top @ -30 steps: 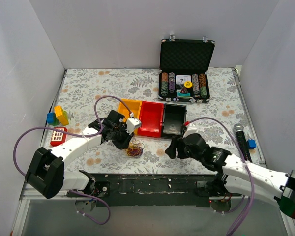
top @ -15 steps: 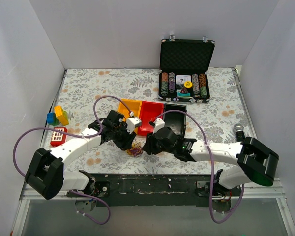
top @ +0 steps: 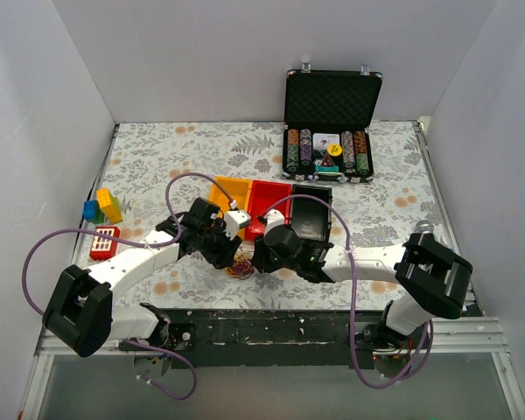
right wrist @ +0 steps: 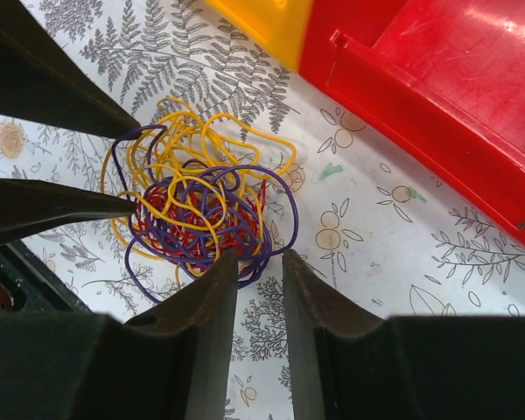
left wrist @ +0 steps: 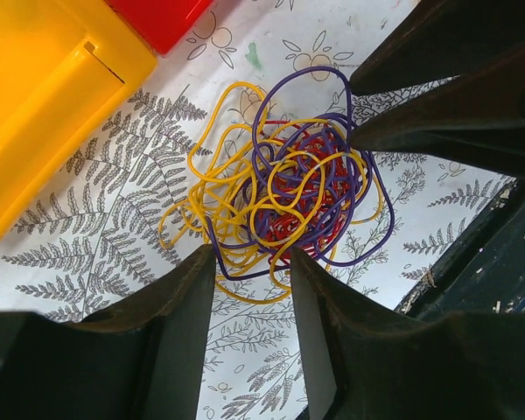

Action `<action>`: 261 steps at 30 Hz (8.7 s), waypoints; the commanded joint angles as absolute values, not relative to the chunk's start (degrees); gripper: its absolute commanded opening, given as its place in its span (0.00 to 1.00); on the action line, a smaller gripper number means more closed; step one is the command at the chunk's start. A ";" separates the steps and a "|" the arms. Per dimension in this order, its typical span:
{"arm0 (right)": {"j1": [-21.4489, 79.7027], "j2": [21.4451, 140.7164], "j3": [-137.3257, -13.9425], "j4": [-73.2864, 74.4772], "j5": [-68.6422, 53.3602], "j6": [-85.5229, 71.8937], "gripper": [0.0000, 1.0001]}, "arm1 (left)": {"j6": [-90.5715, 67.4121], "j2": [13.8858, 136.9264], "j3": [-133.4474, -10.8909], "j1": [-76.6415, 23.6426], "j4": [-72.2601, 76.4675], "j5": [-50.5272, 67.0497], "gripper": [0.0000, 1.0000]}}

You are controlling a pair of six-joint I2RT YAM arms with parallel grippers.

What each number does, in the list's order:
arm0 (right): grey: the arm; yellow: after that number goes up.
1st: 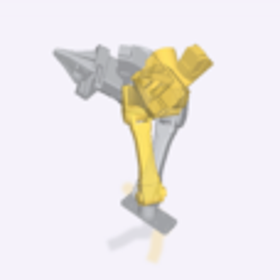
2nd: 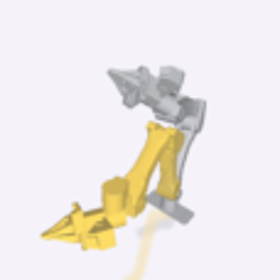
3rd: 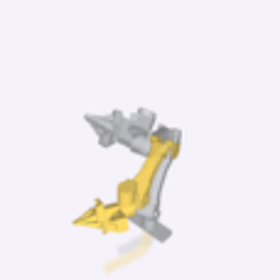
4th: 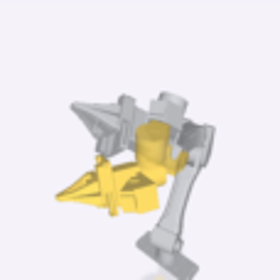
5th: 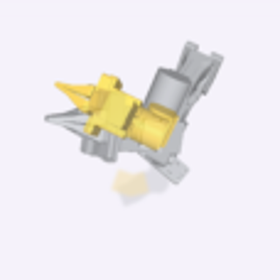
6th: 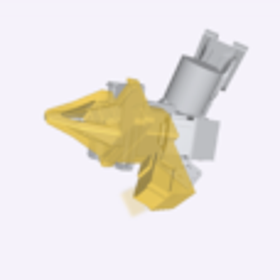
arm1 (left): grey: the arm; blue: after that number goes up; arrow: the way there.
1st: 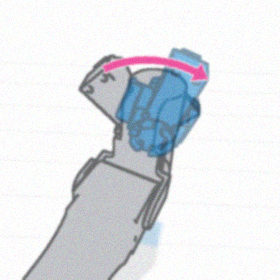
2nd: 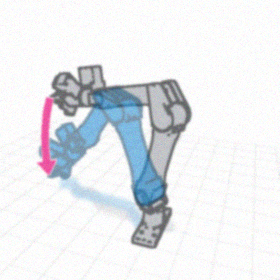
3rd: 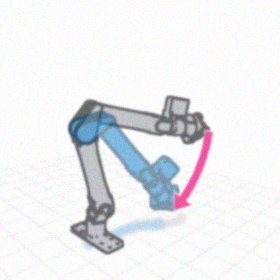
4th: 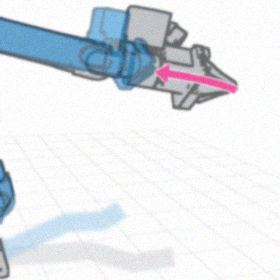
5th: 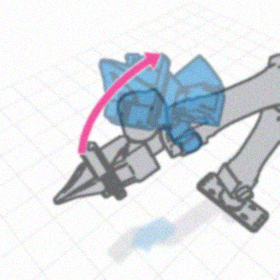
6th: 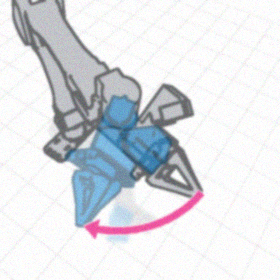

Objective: Untangle the cables

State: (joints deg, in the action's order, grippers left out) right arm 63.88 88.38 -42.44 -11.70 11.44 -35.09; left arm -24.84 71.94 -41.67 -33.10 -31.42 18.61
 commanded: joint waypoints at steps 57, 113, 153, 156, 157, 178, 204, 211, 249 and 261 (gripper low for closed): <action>75.15 53.89 -37.44 29.87 45.44 -51.50 0.01 | -22.94 66.71 -38.76 -32.96 -24.79 7.04 0.00; 64.69 84.46 -45.97 6.59 36.47 -43.59 0.33 | -22.24 64.95 -38.06 -32.96 -24.87 18.63 0.74; 64.69 77.61 -30.67 3.87 29.18 -46.67 0.01 | -29.17 79.45 -45.08 -34.19 -16.79 32.60 0.77; 64.69 78.05 -30.94 3.34 28.92 -46.50 0.01 | -32.51 80.33 -46.66 -34.19 -16.00 34.19 0.77; 64.77 78.22 -31.02 3.08 28.83 -46.41 0.01 | -33.30 80.94 -47.19 -34.19 -15.65 33.67 0.76; 64.95 78.84 -30.94 2.11 28.21 -46.67 0.01 | -39.02 89.12 -50.10 -34.80 -13.53 36.20 0.34; 64.95 64.88 -28.48 14.41 35.06 -50.97 0.01 | -29.01 72.61 -48.44 -32.35 -28.91 13.55 0.00; 64.95 55.65 -28.38 26.35 40.42 -57.38 0.01 | -23.13 65.66 -45.61 -28.75 -32.60 3.97 0.00; 64.78 21.71 -54.04 74.71 66.17 -74.19 0.01 | -15.30 55.10 -32.88 -15.30 -22.16 -13.53 0.00; 64.51 19.51 -69.08 74.62 75.76 -59.51 0.01 | -12.31 57.39 -29.27 -13.80 -18.55 -13.71 0.00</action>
State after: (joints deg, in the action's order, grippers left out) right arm 64.62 21.08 -65.28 73.78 68.86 -64.90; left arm -13.98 57.52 -30.35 -14.44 -20.86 -12.71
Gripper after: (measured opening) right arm 0.022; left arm 0.014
